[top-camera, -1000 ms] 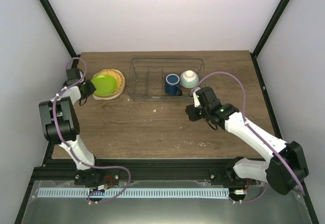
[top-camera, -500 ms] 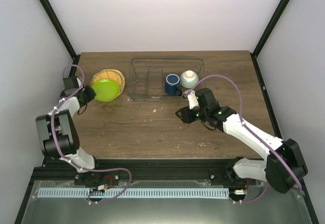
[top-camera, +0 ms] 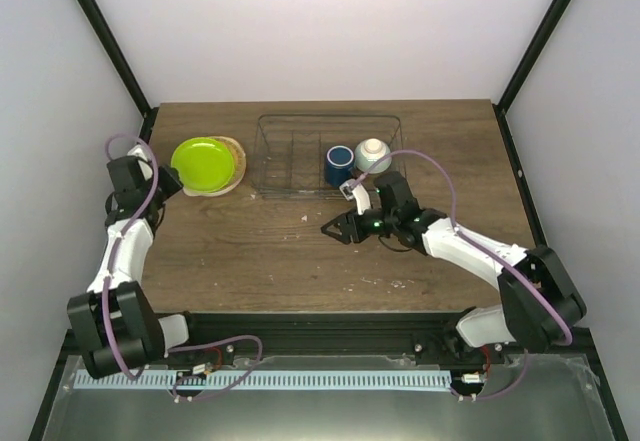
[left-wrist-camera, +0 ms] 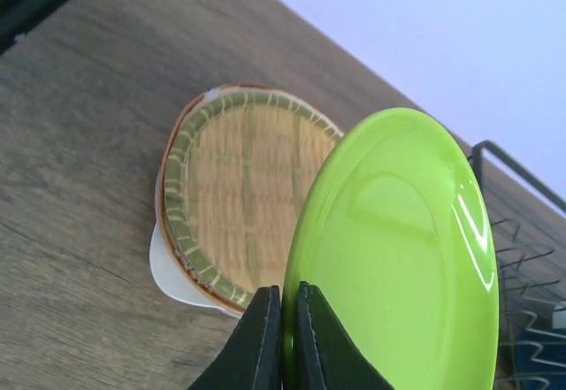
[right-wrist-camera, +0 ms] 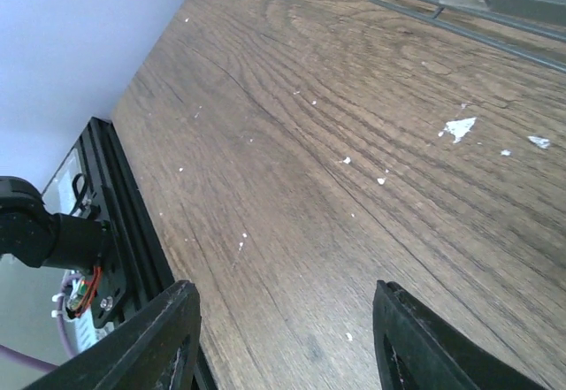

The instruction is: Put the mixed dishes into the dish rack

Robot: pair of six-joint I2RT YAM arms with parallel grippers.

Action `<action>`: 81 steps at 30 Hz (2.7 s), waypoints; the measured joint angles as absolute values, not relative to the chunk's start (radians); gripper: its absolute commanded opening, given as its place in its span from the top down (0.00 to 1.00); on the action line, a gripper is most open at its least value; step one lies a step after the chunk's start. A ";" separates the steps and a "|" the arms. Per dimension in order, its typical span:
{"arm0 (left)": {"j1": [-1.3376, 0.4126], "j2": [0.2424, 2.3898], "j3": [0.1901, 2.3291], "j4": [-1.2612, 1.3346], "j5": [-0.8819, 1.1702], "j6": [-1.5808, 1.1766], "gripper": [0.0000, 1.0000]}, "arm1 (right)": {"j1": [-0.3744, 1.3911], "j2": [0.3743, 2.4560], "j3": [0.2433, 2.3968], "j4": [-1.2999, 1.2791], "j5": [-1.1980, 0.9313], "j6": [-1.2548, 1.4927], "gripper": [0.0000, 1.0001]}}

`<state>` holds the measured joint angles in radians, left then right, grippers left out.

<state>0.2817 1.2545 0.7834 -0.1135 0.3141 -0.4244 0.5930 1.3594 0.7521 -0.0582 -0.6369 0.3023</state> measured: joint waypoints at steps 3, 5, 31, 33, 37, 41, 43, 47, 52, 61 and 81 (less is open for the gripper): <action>0.282 1.182 0.764 -0.115 0.308 -0.429 1.00 | 0.598 1.365 0.752 -0.042 -0.656 0.315 0.41; 0.282 1.127 0.731 -0.115 0.322 -0.439 1.00 | 0.598 1.365 0.752 -0.014 -0.673 0.326 0.34; -0.131 0.834 0.643 -0.264 0.305 -0.471 1.00 | 0.613 1.702 1.066 0.221 -0.867 0.434 0.27; -0.140 0.833 0.638 -0.266 0.311 -0.472 1.00 | 0.618 1.717 1.080 0.219 -0.866 0.434 0.27; -0.170 0.831 0.625 -0.267 0.316 -0.475 1.00 | 0.625 1.747 1.114 0.215 -0.860 0.432 0.34; -0.215 0.829 0.610 -0.269 0.312 -0.481 1.00 | 0.635 1.773 1.156 0.212 -0.855 0.429 0.54; -0.232 0.829 0.607 -0.269 0.308 -0.487 1.00 | 0.640 1.784 1.171 0.212 -0.855 0.425 0.65; -0.239 0.832 0.606 -0.266 0.303 -0.495 1.00 | 0.643 1.797 1.180 0.200 -0.847 0.418 0.81; -0.243 0.836 0.603 -0.268 0.302 -0.485 1.00 | 0.638 1.798 1.196 0.140 -0.822 0.395 0.94; -0.248 0.850 0.593 -0.270 0.293 -0.471 0.75 | 0.643 1.791 1.279 -0.019 -0.774 0.274 0.99; -0.246 0.821 0.618 -0.283 0.266 -0.464 0.14 | 0.591 1.645 1.388 -0.033 -0.451 -0.323 0.99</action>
<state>-0.2459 0.8211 0.6182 -0.2829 0.2665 -0.4637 0.5907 1.6455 1.3876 -0.0334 -0.4511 -0.3229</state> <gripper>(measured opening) 0.863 0.083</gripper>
